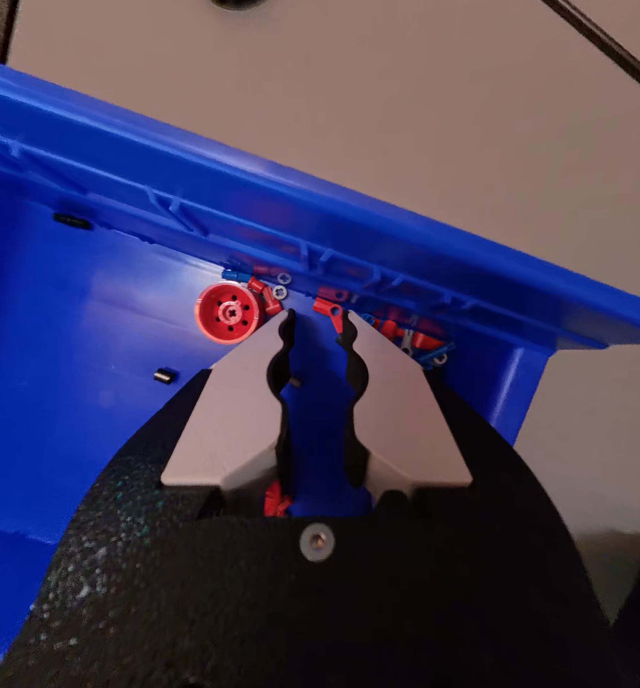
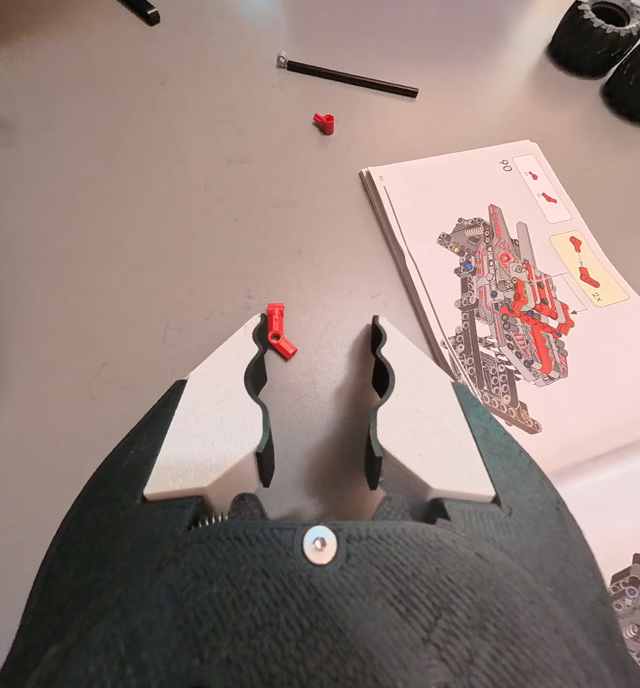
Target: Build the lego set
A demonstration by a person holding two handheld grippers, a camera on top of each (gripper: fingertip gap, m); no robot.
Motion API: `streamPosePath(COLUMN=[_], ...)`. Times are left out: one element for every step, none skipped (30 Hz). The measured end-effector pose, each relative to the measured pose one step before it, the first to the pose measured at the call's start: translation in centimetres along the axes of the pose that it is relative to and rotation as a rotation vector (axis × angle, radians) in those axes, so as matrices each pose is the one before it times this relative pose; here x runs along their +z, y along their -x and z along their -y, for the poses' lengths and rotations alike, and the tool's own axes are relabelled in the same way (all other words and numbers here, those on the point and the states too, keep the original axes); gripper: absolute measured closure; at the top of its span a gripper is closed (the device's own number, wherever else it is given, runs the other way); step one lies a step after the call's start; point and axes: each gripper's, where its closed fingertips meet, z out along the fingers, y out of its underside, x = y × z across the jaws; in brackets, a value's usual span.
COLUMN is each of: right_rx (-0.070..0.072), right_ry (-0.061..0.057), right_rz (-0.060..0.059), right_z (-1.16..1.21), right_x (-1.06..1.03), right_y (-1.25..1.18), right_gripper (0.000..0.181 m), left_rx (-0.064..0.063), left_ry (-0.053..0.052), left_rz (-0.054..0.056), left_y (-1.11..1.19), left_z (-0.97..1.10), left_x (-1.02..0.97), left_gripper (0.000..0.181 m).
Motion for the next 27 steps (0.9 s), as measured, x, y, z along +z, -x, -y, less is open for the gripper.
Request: streamPosePath(right_rx=[0.0038,0.0051,0.0041,0.0011,-0.0019,-0.0032,-0.0035,-0.0035,-0.0042,-0.0052,-0.0045,-0.0019,-0.0006,0.0002,-0.0013,-0.0039,-0.0068,-0.0060,-0.0037,-0.0077,-0.0128,-0.0062,0.0066,0.0167,0.0145,0.0034,-0.0083], right_ry=[0.0010,0.0013,0.0010,0.0003,-0.0004,-0.0007,-0.0009,-0.0008,-0.0010,-0.0013,-0.0011,-0.0006,-0.0005,-0.0005,-0.0006,-0.0009,-0.0011,-0.0010,-0.0012,-0.0025,-0.0064,-0.0096,-0.0137,-0.0165,-0.0183,-0.0162,-0.0143], right_rz=[0.0033,0.0044,0.0033,0.0012,-0.0007,-0.0015,-0.0021,-0.0027,-0.0035,-0.0040,-0.0037,-0.0031,-0.0041,-0.0059,-0.0034,0.0007,0.0041,0.0009,-0.0041,0.0055,0.0121,0.0062,-0.0019,-0.0055,0.0014,-0.0036,-0.0185], right_z=[0.008,0.000,0.008,0.010,0.030,0.021,0.034,0.038,0.030,0.037,0.040,0.025,0.034,0.027,0.030,0.041,0.037,0.028,0.034,0.056,0.082,0.092,0.099,0.063,0.070,0.100,0.144], right_x=[0.025,0.035,0.025,0.032,0.014,0.015,0.012,0.018,0.020,0.008,0.013,0.021,0.020,0.012,0.013,0.003,0.006,-0.003,-0.009,-0.020,-0.056,-0.151,-0.263,-0.382,-0.502,-0.605,-0.658], right_y=[-0.013,-0.009,-0.010,-0.019,0.004,-0.005,0.004,-0.016,-0.011,-0.013,-0.016,-0.030,-0.067,-0.085,-0.051,0.029,0.098,0.050,-0.034,0.122,0.270,0.199,0.054,-0.015,0.126,0.109,-0.090], right_gripper=[0.126,0.126,0.126,0.126,0.126,0.127,0.127,0.127,0.127,0.127,0.127,0.127,0.126,0.125,0.125,0.126,0.128,0.129,0.128,0.125,0.127,0.128,0.129,0.130,0.134,0.138,0.141], left_rx=[-0.0068,-0.0051,-0.0017,0.0002,-0.0029,-0.0001,0.0098,0.0154,0.0130,-0.0029,-0.0140,-0.0146,-0.0097,-0.0050,0.0020,0.0098,0.0178,0.0277,0.0355,0.0425,0.0466,0.0492,0.0551,0.0506,0.0364,0.0250,0.0172], left_ry=[0.0046,0.0163,0.0159,-0.0012,0.0078,0.0132,0.0213,0.0127,-0.0035,-0.0300,-0.0490,-0.0506,-0.0414,-0.0319,-0.0291,-0.0350,-0.0370,-0.0324,-0.0203,-0.0099,-0.0082,-0.0003,0.0051,0.0058,0.0079,0.0097,0.0134], left_rz=[-0.0184,-0.0068,0.0037,0.0134,0.0086,0.0054,0.0108,0.0353,0.0263,0.0070,0.0091,0.0142,0.0249,0.0400,0.0462,0.0347,0.0193,0.0107,0.0004,-0.0267,-0.0584,-0.0783,-0.0841,-0.0848,-0.0809,-0.0614,-0.0467], left_y=[-0.277,-0.111,0.048,0.192,0.131,0.066,0.115,0.461,0.356,0.100,0.124,0.157,0.200,0.304,0.224,-0.129,-0.574,-0.925,-1.263,-1.886,-2.519,-2.866,-2.889,-2.725,-2.339,-1.667,-1.159], left_z=[-0.054,-0.214,-0.200,0.108,-0.019,-0.122,-0.270,-0.179,0.016,0.411,0.726,0.858,0.851,0.879,1.053,1.362,1.681,1.885,1.890,1.796,1.778,1.732,1.657,1.590,1.429,1.175,0.902], left_x=[0.193,0.193,0.163,0.034,-0.005,-0.028,-0.104,-0.184,-0.324,-0.560,-0.836,-1.083,-1.287,-1.449,-1.543,-1.498,-1.273,-0.897,-0.354,0.269,0.937,1.649,2.256,2.724,3.008,3.072,2.936], left_gripper=[0.159,0.161,0.160,0.163,0.166,0.168,0.175,0.175,0.175,0.175,0.175,0.175,0.175,0.175,0.175,0.175,0.175,0.175,0.176,0.176,0.176,0.176,0.176,0.176,0.176,0.176,0.176])
